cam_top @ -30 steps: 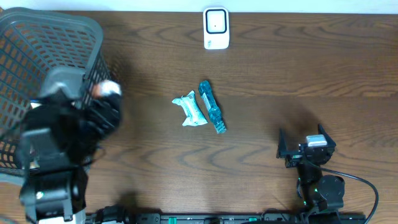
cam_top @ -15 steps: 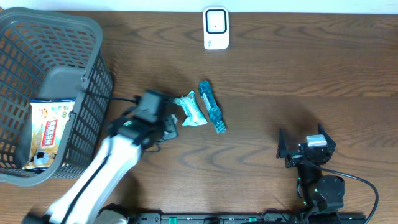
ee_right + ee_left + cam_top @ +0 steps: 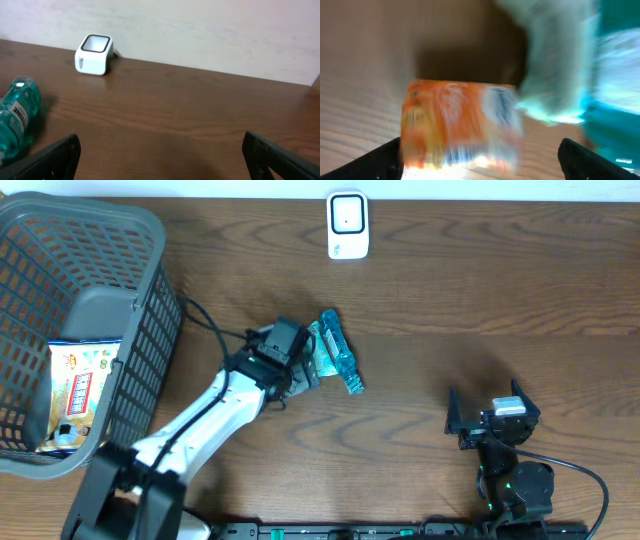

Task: Scan the item barcode
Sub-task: 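Lift the tissue pack out and set it left of the teal bottle, then reach the left gripper back into the basket toward the large snack bag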

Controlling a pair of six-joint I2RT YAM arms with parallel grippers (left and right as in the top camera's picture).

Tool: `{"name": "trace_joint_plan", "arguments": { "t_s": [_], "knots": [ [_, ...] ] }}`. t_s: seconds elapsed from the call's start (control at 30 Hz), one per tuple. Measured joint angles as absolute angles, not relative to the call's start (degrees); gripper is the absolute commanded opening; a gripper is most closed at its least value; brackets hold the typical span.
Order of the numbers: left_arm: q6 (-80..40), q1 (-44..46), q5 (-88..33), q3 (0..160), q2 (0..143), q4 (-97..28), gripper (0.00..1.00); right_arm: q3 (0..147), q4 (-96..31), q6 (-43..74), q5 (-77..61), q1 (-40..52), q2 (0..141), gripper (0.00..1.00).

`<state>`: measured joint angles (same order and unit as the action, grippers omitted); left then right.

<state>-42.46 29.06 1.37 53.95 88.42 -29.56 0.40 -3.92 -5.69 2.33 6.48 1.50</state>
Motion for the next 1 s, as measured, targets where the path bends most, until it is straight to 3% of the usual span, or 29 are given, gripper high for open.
{"name": "trace_joint_plan", "arguments": {
  "t_s": [0.33,0.53,0.77,1.0],
  "knots": [
    [-30.85,28.88,10.55,71.44,72.29,-37.15,0.98,0.4,-3.9,-5.69,2.33,6.48,1.5,0.99],
    [-26.41,25.87,30.0,76.44,62.85,-36.4,0.98,0.4,-3.9,-5.69,2.33,6.48,1.5,0.99],
    [-30.11,7.75,44.86,76.6,58.74,-37.63,0.98,0.4,-3.92,-5.69,2.33,6.48,1.5,0.99],
    [-44.66,-16.27,34.39,76.6,64.29,-42.28,0.98,0.4,-3.9,-5.67,2.33,6.5,1.5,0.99]
  ]
}}
